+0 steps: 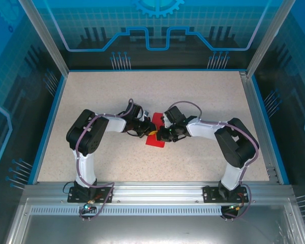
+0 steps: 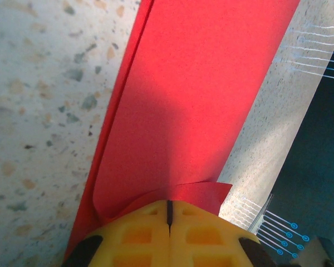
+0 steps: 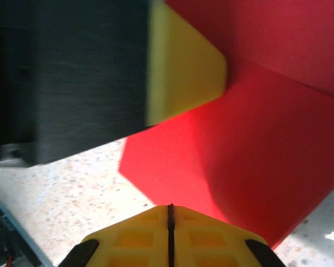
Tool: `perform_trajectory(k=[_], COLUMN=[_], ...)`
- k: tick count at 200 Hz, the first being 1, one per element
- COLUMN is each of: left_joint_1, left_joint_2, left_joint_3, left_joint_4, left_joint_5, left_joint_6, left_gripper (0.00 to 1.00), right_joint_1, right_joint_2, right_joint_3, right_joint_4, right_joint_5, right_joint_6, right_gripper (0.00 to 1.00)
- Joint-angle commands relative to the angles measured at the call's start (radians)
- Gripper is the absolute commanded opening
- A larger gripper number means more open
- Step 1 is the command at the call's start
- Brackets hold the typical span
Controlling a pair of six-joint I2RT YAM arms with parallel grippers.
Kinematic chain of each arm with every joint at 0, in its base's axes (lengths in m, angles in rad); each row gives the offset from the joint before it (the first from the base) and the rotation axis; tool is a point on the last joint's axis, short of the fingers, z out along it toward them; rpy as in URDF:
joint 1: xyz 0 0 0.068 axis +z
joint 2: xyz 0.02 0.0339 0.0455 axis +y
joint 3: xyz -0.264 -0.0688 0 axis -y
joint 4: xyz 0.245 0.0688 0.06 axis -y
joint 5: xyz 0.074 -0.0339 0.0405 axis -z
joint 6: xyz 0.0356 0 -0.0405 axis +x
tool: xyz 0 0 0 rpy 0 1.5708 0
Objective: Fold a paper plane with a square sheet of paper (pick it up from the middle)
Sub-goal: Fold the triangle a second time at the center of the table.
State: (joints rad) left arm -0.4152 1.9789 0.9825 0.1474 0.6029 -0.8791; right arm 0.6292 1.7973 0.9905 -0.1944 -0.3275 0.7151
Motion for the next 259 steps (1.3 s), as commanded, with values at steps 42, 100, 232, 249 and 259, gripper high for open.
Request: perform_trajectory(k=[42,100,232,249,259], left_joint_1=[-0.001,-0.002,-0.002,-0.002,-0.001], left_joint_2=[0.023,0.021,0.021,0.021,0.021], left_joint_3=[-0.001,-0.001,0.004,0.004,0.004], left_joint_4=[-0.078,-0.080,-0.084,-0.085,-0.085], left_joint_5=[-0.035,-0.037,-0.035,-0.035,-0.035], left_joint_6=[0.037,0.039,0.040,0.039,0.039], left_gripper=[0.00,0.00,0.00,0.00,0.00], right_joint_1=[-0.020,-0.022,-0.031,-0.033,-0.033], right_joint_2=[0.039,-0.034,-0.039,-0.010,-0.003], right_joint_3=[-0.071,-0.105,-0.205,-0.216,-0.215], right_joint_4=[0.007,0.043,0.077,0.081,0.076], right_joint_5=[-0.017,-0.051,-0.026,-0.011,-0.007], right_joint_6=[0.028,0.023,0.042,0.048,0.050], right_gripper=[0.09,0.10,0.10,0.10,0.10])
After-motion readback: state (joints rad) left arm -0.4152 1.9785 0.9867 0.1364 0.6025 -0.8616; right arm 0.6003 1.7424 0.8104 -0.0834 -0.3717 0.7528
